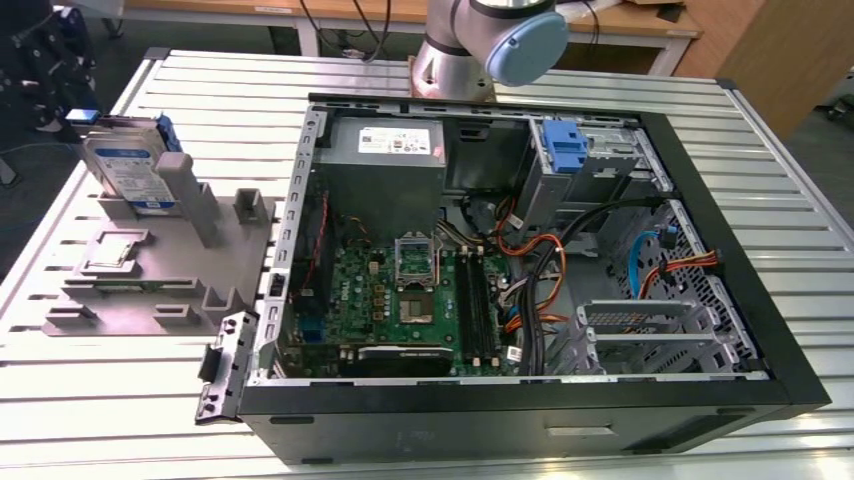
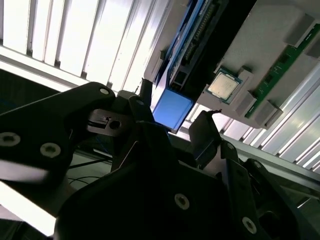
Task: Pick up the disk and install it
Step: 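Pick up the disk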
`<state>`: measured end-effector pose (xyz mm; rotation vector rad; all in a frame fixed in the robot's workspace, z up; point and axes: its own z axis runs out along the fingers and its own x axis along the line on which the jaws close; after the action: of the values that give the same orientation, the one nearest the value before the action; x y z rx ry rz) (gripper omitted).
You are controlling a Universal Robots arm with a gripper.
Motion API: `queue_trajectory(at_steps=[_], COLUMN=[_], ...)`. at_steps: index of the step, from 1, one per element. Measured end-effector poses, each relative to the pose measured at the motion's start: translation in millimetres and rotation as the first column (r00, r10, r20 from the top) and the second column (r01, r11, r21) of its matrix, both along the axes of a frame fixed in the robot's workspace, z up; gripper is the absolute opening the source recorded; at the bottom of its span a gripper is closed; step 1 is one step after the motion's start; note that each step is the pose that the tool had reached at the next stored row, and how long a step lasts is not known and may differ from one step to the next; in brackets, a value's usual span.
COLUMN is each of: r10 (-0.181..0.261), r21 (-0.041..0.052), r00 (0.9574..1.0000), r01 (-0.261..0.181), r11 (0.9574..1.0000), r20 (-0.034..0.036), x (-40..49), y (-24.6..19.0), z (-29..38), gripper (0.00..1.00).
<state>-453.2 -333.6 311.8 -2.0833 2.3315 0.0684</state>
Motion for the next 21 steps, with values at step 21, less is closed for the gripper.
queue_trajectory(at_steps=[21], r10=[0.048], r21=[0.0103], r00=[0.9988], r01=[-0.048], r11=[0.9988], r20=[0.0018], x=[0.0], y=[3.0], z=[-10.9], gripper=[0.48])
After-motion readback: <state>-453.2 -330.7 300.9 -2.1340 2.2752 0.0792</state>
